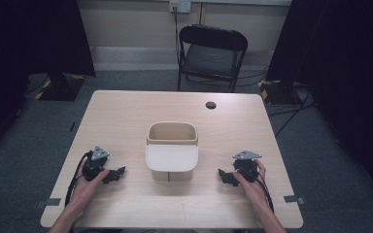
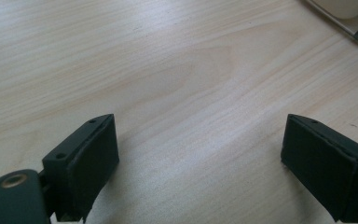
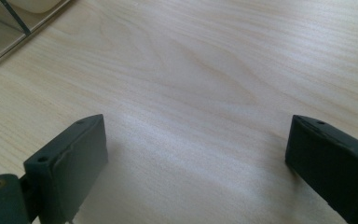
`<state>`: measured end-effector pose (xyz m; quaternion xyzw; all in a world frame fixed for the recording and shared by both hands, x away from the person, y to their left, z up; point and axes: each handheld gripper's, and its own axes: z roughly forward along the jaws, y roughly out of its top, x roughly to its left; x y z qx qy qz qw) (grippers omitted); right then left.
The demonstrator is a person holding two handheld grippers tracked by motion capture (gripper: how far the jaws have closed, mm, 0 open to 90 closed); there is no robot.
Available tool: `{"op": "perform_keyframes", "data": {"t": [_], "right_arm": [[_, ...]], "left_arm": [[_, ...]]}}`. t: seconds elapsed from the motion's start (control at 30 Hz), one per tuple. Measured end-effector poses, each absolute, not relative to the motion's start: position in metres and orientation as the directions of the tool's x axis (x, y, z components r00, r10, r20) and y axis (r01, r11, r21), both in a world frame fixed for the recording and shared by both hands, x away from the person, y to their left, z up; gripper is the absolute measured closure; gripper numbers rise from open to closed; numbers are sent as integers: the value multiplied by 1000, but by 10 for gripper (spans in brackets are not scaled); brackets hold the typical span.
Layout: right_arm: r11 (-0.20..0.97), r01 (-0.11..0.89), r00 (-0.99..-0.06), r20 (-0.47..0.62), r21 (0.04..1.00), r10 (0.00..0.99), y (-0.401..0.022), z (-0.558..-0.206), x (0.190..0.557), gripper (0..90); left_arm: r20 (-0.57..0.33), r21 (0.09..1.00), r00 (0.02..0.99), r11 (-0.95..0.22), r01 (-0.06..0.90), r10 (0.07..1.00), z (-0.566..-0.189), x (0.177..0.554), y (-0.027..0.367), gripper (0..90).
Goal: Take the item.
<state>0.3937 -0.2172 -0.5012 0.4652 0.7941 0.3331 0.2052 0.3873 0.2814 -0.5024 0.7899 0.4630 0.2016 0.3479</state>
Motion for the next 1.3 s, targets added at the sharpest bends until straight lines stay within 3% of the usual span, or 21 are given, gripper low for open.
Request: {"op": "perform_keyframes", "data": {"t": [0.33, 0.5, 1.3], "right_arm": [[340, 607, -476, -14, 718, 879, -217, -501, 393, 46], [341, 607, -477, -14, 718, 879, -217, -501, 393, 45], [340, 607, -477, -13, 718, 879, -217, -501, 393, 45]], "left_arm": [[-8, 727, 444, -300, 618, 896, -499, 388, 287, 155], [-52, 744, 442, -261, 615, 895, -495, 386, 289, 166], [-62, 785, 581, -320, 530, 811, -475, 372, 263, 204]]}}
